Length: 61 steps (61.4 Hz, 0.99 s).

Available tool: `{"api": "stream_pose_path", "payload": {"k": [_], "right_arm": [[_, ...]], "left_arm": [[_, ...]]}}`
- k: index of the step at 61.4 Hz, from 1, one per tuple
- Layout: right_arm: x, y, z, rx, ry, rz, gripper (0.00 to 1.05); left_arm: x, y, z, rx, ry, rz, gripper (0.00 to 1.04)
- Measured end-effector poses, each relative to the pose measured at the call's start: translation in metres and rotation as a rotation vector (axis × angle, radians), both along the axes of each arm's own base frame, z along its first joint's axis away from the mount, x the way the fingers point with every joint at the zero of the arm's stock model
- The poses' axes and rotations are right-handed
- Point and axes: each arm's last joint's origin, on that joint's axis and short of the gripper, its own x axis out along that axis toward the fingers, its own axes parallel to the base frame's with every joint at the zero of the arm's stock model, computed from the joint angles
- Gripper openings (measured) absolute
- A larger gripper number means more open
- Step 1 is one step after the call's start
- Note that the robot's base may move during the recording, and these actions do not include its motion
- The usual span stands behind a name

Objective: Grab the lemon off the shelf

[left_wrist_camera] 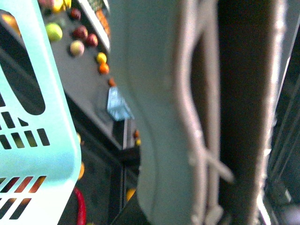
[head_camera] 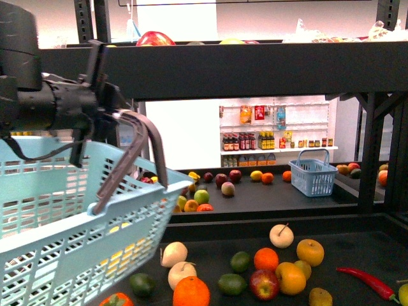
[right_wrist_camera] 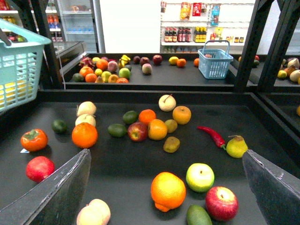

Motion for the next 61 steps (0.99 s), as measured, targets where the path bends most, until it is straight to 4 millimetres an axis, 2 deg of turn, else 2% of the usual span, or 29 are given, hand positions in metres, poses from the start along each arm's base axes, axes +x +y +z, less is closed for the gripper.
{"api": "stream_pose_path", "payload": {"k": [18, 21, 30, 44, 61], "right_arm": [[0.000, 0.000, 0.000, 0.000, 0.000, 0.000, 0.97], [0.000, 0.000, 0.000, 0.000, 0.000, 0.000, 0.97], [0.000, 0.000, 0.000, 0.000, 0.000, 0.000, 0.97], [0.000, 0.000, 0.000, 0.000, 0.000, 0.000, 0.97], [0.000, 0.000, 0.000, 0.000, 0.000, 0.000, 0.97]], "left_arm": [[0.004, 0.100, -0.001, -0.162, -0.124, 0.267, 0.07], [0.002, 0.128, -0.005, -0.193, -0.137, 0.317, 0.07], [-0.001, 0.173, -0.024, -0.223, -0.130, 0.367, 0.07], [0.001, 0.216, -0.048, -0.236, -0.107, 0.383, 0.06], [0.007, 0.264, -0.058, -0.224, -0.114, 0.365, 0.06]]}}
